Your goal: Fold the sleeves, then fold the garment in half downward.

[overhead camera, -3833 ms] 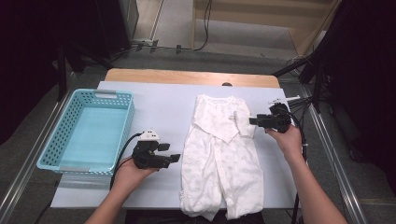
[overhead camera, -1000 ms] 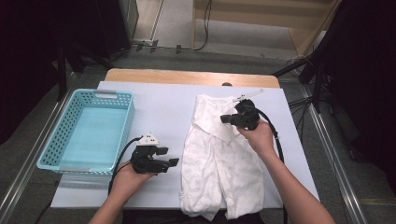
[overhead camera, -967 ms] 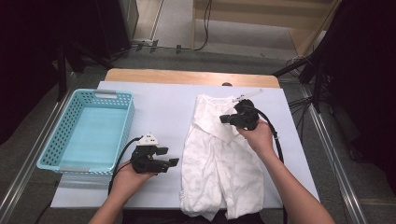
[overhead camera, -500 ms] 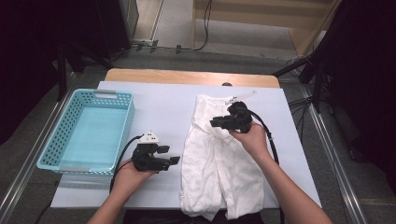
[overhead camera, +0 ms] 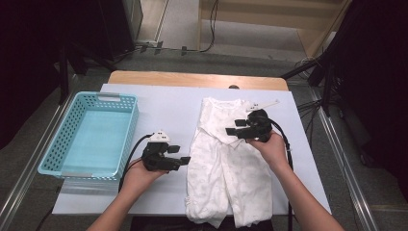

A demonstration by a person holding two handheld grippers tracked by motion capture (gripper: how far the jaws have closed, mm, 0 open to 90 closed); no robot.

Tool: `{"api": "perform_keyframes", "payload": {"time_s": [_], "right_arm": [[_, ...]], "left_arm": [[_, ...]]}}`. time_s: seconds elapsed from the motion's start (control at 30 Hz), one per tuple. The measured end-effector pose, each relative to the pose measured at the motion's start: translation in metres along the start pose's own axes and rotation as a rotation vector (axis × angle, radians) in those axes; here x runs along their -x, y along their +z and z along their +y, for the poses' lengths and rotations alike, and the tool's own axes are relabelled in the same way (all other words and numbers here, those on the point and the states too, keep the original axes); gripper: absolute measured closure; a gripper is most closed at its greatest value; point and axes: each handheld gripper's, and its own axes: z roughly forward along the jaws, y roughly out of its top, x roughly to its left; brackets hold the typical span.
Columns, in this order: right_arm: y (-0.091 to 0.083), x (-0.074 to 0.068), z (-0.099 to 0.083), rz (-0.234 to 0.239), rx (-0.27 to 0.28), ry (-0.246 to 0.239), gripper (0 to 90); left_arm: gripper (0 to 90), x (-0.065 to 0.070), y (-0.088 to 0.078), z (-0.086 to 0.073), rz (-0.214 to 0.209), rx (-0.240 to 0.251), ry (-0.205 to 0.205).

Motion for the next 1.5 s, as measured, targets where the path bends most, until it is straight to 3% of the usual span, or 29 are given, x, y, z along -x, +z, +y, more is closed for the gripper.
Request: {"api": "perform_keyframes", "payload": {"time_s": [0.33,0.8,0.97,1.13,1.23,1.4,1.5], "right_arm": [[-0.011,0.01,-0.019,-0.022,0.004,0.032,33.2],[-0.015,0.014,-0.029,-0.039,0.017,0.06,26.5],[-0.016,0.019,-0.032,-0.072,0.02,0.071,26.4],[-0.019,0.024,-0.036,-0.076,0.022,0.089,26.3],[-0.019,0.027,-0.039,-0.082,0.011,0.097,26.4],[-0.021,0.031,-0.04,-0.089,0.014,0.114,26.6],[-0.021,0.033,-0.041,-0.095,0.013,0.114,26.7]], "left_arm": [[34.0,-0.002,0.013,0.011,-0.011,-0.011,0.01],[34.0,-0.007,0.024,0.025,-0.014,-0.004,-0.032],[34.1,-0.013,0.029,0.029,-0.001,-0.001,-0.041],[34.2,-0.02,0.033,0.038,0.017,0.009,-0.054],[34.2,-0.022,0.035,0.044,0.039,0.003,-0.031],[34.2,-0.027,0.04,0.05,0.056,0.02,-0.047],[34.2,-0.031,0.045,0.054,0.064,0.003,-0.047]]}}
